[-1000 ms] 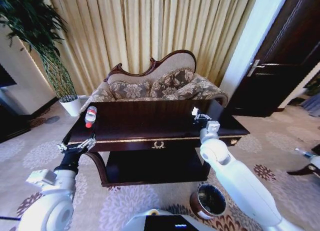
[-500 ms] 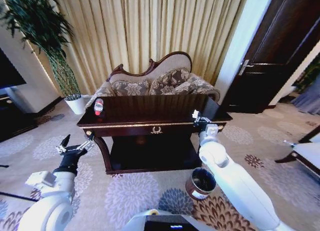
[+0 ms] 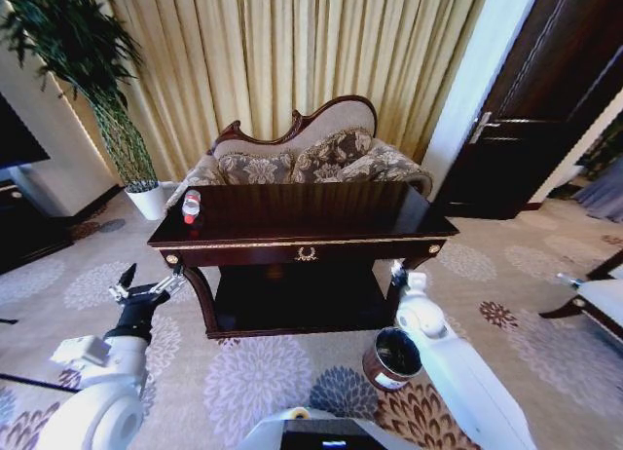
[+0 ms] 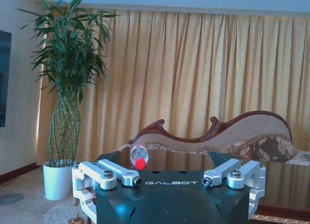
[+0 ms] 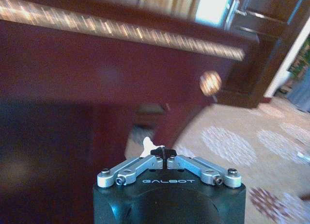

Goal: Move to the front of the table and place the trash on the table into the trash bin.

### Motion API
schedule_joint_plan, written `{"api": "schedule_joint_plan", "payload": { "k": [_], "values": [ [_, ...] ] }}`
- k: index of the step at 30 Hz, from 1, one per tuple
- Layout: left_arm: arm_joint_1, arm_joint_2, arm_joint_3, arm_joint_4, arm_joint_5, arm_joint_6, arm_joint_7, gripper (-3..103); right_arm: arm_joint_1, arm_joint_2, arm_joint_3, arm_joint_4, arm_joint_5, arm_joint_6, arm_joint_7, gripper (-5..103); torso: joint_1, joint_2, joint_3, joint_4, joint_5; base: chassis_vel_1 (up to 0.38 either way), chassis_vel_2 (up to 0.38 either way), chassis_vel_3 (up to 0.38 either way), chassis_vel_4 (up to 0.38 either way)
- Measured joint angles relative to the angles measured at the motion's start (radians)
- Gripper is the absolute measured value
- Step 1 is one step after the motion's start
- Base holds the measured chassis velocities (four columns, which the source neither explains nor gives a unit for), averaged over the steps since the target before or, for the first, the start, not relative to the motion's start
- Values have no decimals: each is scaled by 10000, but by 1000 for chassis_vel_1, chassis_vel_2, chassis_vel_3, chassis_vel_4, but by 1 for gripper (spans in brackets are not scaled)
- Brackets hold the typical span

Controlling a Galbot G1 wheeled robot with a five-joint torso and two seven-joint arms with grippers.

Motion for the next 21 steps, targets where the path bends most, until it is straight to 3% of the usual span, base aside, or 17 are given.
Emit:
{"api": "schedule_joint_plan", "payload": {
  "k": [8, 12, 21],
  "values": [
    [12, 17, 23, 0, 4, 0, 0, 100, -567, 299, 584, -1528, -256, -342, -1313, 0, 4, -3, 2, 0, 0, 0, 0, 0, 0],
    [55, 50, -20, 0, 3, 0, -4, 100, -229, 691, 666, -3145, -1247, 66, -1770, 0, 3, -3, 2, 5, 0, 0, 0, 0, 0],
    [-26, 170, -48, 1, -53, -70, -1, 100, 190, 1123, 492, -4461, -2715, 408, -2203, 0, 4, -3, 2, 5, -1, 0, 0, 0, 0]
  ]
}}
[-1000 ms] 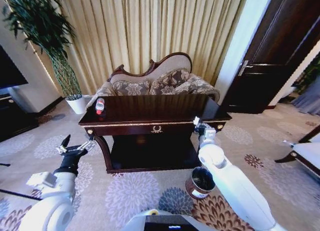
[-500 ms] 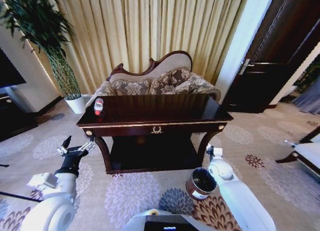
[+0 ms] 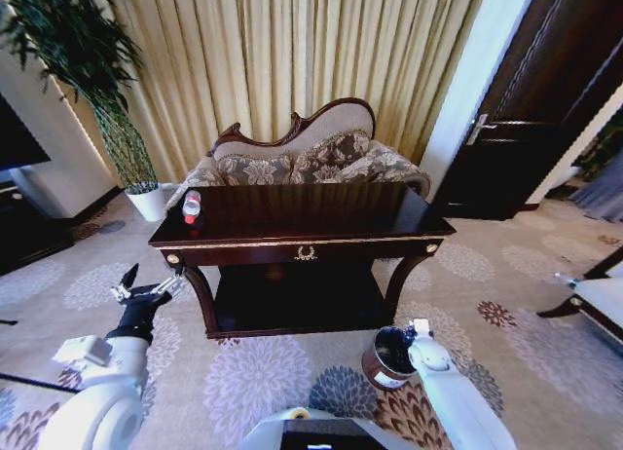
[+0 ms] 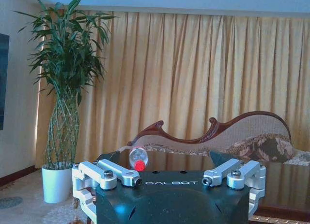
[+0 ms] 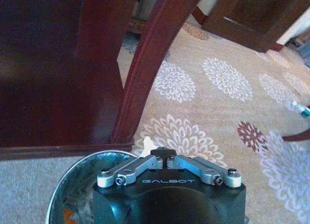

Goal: Move to the front of the table and place the trash on the table into the trash bin.

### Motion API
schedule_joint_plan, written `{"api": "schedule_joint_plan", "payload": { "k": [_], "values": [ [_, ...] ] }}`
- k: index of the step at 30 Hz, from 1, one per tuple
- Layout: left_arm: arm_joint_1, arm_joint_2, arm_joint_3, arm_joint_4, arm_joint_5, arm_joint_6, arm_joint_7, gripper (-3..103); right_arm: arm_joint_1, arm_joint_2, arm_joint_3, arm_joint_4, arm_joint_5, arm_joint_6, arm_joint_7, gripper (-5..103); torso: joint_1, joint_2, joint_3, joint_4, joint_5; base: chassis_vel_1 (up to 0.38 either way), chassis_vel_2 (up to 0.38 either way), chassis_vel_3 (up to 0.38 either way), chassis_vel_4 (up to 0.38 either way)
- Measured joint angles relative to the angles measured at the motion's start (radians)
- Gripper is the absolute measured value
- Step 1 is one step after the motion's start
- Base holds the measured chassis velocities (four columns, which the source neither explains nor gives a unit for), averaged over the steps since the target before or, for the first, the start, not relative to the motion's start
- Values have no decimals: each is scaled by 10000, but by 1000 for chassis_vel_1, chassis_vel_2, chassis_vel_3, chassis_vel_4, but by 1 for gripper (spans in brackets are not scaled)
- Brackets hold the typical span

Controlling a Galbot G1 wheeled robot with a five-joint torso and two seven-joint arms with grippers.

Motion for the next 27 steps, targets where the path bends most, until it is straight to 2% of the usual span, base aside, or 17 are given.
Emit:
{"api": "schedule_joint_plan", "payload": {
  "k": [2, 5, 6, 10, 11, 14, 15, 16, 17, 18, 19, 20, 21, 23, 25, 26, 27],
  "values": [
    [-17, 13, -15, 0, -23, -10, 2, 100, 4, 27, -21, -47, -173, -5, -23, 0, 0, 0, 0, -1, 0, 0, 0, 0, 0],
    [-66, 42, -112, -1, -117, -36, 8, 100, 40, 107, -49, -79, -415, -104, 94, 11, -1, 0, 0, -3, 0, 0, 0, 0, 0],
    [-66, 42, -112, -1, -117, -36, 8, 100, 40, 107, -49, -79, -415, -104, 94, 11, -1, 0, 0, -3, 0, 0, 0, 0, 0],
    [-107, 72, -166, 0, -161, -115, 75, 100, 86, 176, -134, -71, -521, -113, 388, 32, 0, 0, 0, -3, 0, 0, 0, 0, 0],
    [-107, 72, -166, 0, -161, -115, 75, 100, 86, 176, -134, -71, -521, -113, 388, 32, 0, 0, 0, -3, 0, 0, 0, 0, 0],
    [-162, 119, -211, 0, -235, -150, 157, 100, 183, 202, -377, 144, -521, 355, 982, 48, 0, 0, 0, -4, 3, 0, 0, 0, 0],
    [-162, 119, -211, 0, -235, -150, 157, 100, 183, 202, -377, 144, -521, 355, 982, 48, 0, 0, 0, -4, 3, 0, 0, 0, 0],
    [-186, 135, -224, 0, -273, -150, 158, 100, 192, 189, -437, 403, -403, 685, 1095, 54, 0, 0, 0, -3, 2, 0, 0, 0, 0],
    [-216, 154, -236, 0, -296, -154, 160, 100, 169, 142, -521, 867, -260, 1150, 1182, 54, 0, 0, 0, -1, 3, 0, 0, 0, 0],
    [-216, 154, -236, 0, -296, -154, 160, 100, 169, 142, -521, 867, -260, 1150, 1182, 54, 0, 0, 0, -1, 3, 0, 0, 0, 0],
    [-246, 162, -238, 0, -312, -169, 161, 100, 62, 68, -606, 1673, -155, 1747, 1218, 65, 0, -1, 1, 0, 0, 0, 0, 0, 0],
    [-256, 164, -238, 0, -318, -174, 160, 100, 12, 47, -636, 1989, -120, 1924, 1223, 65, 0, -1, 1, -3, -1, 0, 0, 0, 0],
    [-264, 164, -237, 0, -349, -181, 162, 100, -171, -40, -724, 3197, 231, 2301, 1236, 76, 1, 0, 0, 0, -1, 0, 0, 0, 0],
    [-264, 163, -239, 0, -363, -183, 162, 100, -264, -82, -761, 3757, 465, 2378, 1237, 76, 1, 0, 0, 0, -2, 0, 0, 0, 0],
    [-255, 161, -253, 0, -411, -183, 183, 100, -497, -184, -894, 5269, 1029, 2544, 1234, 86, 0, 0, 0, -4, -1, 0, 0, 0, 0],
    [-255, 161, -253, 0, -411, -183, 183, 100, -497, -184, -894, 5269, 1029, 2544, 1234, 86, 0, 0, 0, -4, -1, 0, 0, 0, 0],
    [-255, 165, -264, -1, -424, -184, 205, 100, -554, -218, -990, 5874, 1098, 2713, 1256, 91, 0, 0, 0, -3, -3, 0, 0, 0, 0]
  ]
}}
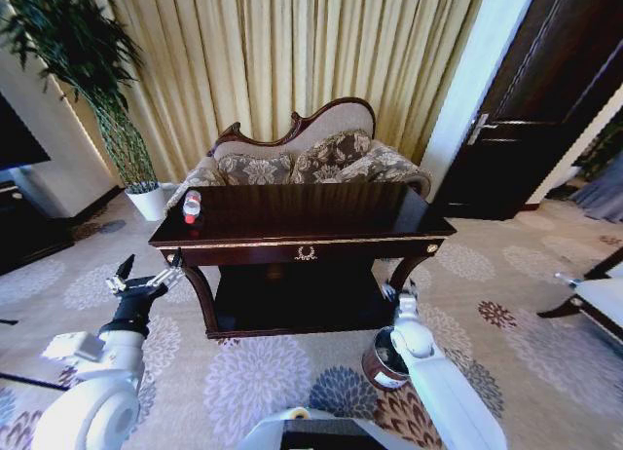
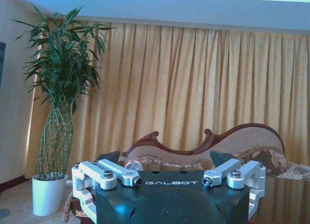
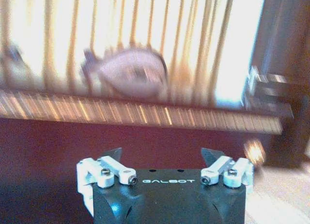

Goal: Move to the front of the table and place the trash on the table into the trash bin.

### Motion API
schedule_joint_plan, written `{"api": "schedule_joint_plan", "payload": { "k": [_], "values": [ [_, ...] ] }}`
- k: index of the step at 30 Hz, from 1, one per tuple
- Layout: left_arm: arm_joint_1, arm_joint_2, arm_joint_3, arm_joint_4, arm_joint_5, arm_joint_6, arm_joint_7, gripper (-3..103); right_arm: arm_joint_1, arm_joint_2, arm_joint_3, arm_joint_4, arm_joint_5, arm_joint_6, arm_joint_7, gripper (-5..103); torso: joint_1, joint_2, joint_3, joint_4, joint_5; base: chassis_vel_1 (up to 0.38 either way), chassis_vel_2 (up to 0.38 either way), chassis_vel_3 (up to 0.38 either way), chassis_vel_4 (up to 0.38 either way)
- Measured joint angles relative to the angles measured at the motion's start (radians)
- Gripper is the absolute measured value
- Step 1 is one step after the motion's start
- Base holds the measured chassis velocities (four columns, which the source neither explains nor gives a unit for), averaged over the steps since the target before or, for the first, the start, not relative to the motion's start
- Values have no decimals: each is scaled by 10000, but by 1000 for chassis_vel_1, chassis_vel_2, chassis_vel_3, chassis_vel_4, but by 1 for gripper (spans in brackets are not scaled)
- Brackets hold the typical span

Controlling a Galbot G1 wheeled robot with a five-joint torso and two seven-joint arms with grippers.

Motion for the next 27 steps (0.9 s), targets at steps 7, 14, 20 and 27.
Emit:
{"api": "schedule_joint_plan", "payload": {
  "k": [7, 14, 20, 27],
  "values": [
    [-69, 176, -9, 71, -87, 25, 97, 100, -145, -105, -423, 1680, 84, 200, 17, 100, 0, -1, 0, 1, 3, 0, 0, 0, 0],
    [-128, 377, -31, 172, -140, 63, 114, 100, -366, -190, -256, 2224, 177, 176, -389, 100, 0, 0, 0, 0, 4, 0, 0, 0, 0],
    [-253, 539, -62, 243, -186, 307, 39, 100, -482, -214, -252, 2346, 141, 169, -454, 100, -1, 0, 0, 0, 4, -4, 8, 10, -6],
    [-147, 556, -478, 192, -209, 644, 135, 100, -479, -216, -334, 2372, 96, 133, -520, 100, -2, 2, -1, 1, 3, -122, 106, 107, -110]
  ]
}}
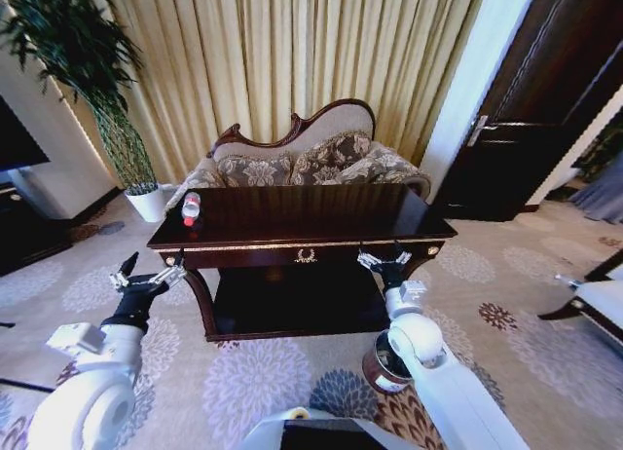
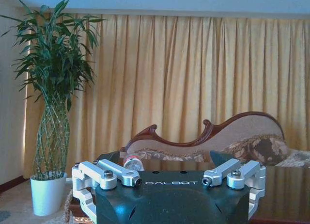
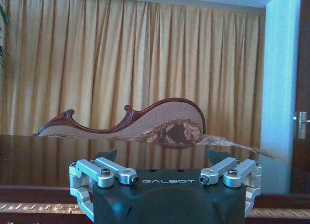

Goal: Move to the front of the table and place the trash on the table into the trash bin.

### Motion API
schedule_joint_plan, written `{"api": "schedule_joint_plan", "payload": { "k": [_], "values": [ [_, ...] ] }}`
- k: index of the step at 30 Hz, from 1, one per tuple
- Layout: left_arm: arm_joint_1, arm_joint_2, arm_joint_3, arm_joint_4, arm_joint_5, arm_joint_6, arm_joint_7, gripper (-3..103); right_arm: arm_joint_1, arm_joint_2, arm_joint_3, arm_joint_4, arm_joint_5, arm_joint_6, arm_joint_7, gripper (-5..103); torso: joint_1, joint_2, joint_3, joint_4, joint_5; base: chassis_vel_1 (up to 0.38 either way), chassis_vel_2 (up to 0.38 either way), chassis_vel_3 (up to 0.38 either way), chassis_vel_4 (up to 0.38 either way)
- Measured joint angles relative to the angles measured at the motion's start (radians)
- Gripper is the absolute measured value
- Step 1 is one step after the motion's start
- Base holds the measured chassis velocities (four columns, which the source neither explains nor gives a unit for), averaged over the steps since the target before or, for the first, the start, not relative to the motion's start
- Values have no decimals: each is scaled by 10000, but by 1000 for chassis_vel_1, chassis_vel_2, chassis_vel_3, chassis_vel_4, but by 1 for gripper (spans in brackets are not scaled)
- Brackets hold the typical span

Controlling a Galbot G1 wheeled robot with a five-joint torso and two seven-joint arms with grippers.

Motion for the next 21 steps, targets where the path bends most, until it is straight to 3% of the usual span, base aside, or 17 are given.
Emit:
{"api": "schedule_joint_plan", "payload": {
  "k": [21],
  "values": [
    [70, -100, -23, -152, 35, -90, -91, 100, -115, -15, -113, 351, -91, -347, 212, 100, 12, -8, 6, 4, 2, -267, 268, 272, -264]
  ]
}}
